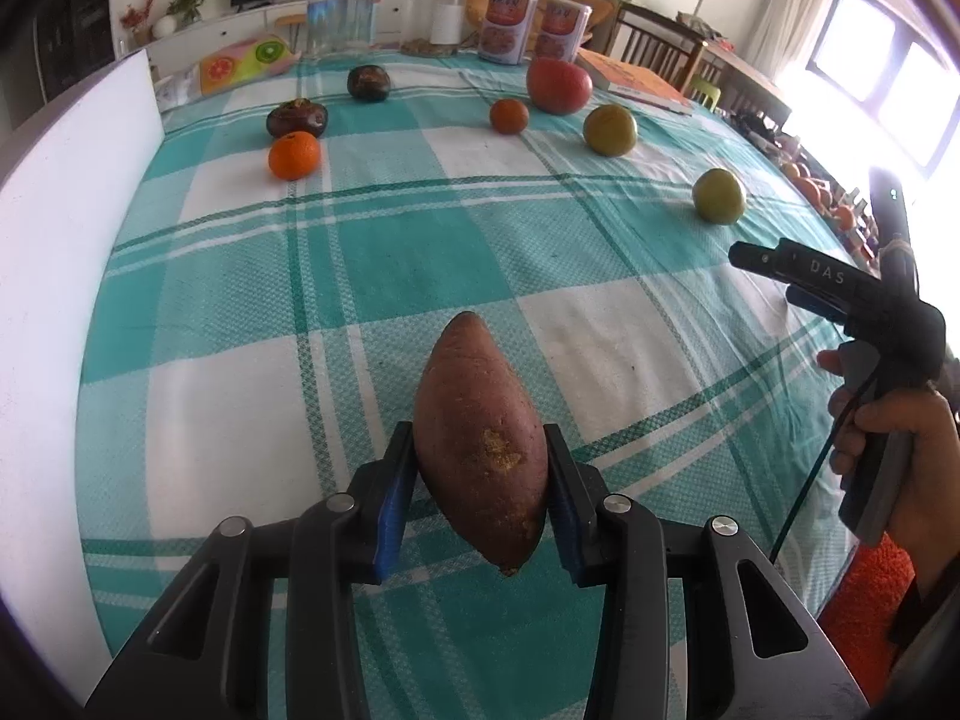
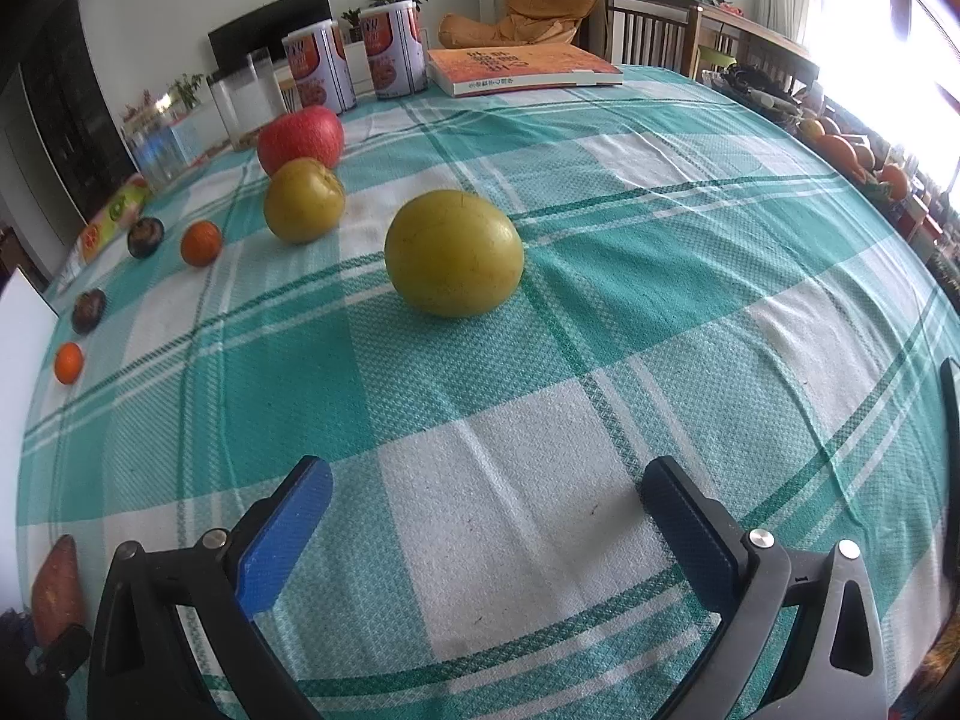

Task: Organize fruits
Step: 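Grasp the tangerine with the right tool while the left tool holds the sweet potato, then carry both items over the white box and open both tools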

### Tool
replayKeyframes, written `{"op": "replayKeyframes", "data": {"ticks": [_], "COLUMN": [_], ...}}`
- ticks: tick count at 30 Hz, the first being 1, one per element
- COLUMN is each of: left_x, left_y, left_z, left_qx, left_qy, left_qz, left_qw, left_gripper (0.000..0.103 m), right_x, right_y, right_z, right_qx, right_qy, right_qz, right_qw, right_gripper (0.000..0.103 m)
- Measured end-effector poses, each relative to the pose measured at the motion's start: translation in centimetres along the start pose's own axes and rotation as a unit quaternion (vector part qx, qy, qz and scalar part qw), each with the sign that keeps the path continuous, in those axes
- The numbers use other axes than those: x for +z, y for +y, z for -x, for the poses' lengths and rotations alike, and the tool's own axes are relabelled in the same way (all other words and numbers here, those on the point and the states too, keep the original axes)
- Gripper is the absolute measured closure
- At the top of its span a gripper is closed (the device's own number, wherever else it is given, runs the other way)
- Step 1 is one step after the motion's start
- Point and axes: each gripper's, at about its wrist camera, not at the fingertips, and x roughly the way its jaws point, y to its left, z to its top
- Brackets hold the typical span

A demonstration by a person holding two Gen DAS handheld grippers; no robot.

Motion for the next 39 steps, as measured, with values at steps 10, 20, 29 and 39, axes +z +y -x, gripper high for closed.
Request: {"op": "replayKeyframes", "data": {"ticks": [10,20,29,39], "left_x": [-1.9,-3.1,-3.0,-3.1], "left_y": [1.9,3.1,3.3,1.5], "left_z": [1.4,2.7,2.6,2.7], "left_qx": [-0.017,-0.012,-0.018,-0.029], "left_qy": [-0.003,-0.005,-0.003,0.005], "left_qz": [0.049,0.064,0.069,0.055], "left_qw": [0.9987,0.9979,0.9975,0.9981], "left_gripper": [0.062,0.062,0.062,0.062], "right_x": [3.0,7.9,9.7,9.8], "right_y": [9.9,21.6,21.0,20.0], "right_z": [1.6,-8.9,-11.5,-12.2], "right_qx": [0.147,0.122,0.050,0.066], "right_qy": [0.034,0.053,0.076,0.096], "right_qz": [0.143,0.220,0.244,0.244], "right_qw": [0.978,0.966,0.966,0.963], "right_gripper": [0.023,0.050,0.073,0.072]}}
